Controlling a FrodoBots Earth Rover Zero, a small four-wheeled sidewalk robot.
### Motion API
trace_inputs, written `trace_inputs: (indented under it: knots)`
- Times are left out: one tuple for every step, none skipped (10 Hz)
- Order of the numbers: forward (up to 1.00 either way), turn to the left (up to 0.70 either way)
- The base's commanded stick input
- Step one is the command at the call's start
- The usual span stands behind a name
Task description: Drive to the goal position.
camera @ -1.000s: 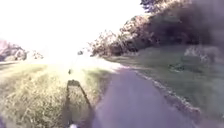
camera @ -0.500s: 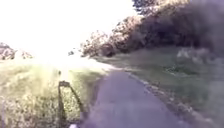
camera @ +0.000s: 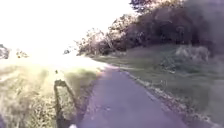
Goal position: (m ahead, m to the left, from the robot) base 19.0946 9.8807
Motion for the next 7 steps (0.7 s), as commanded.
trace_inputs:
  knots:
    - [0.85, -0.34]
    - [0.85, -0.34]
    - [0.85, -0.22]
    - [0.85, 0.0]
    - [0.85, 0.0]
    - [0.85, 0.0]
    - [0.85, 0.0]
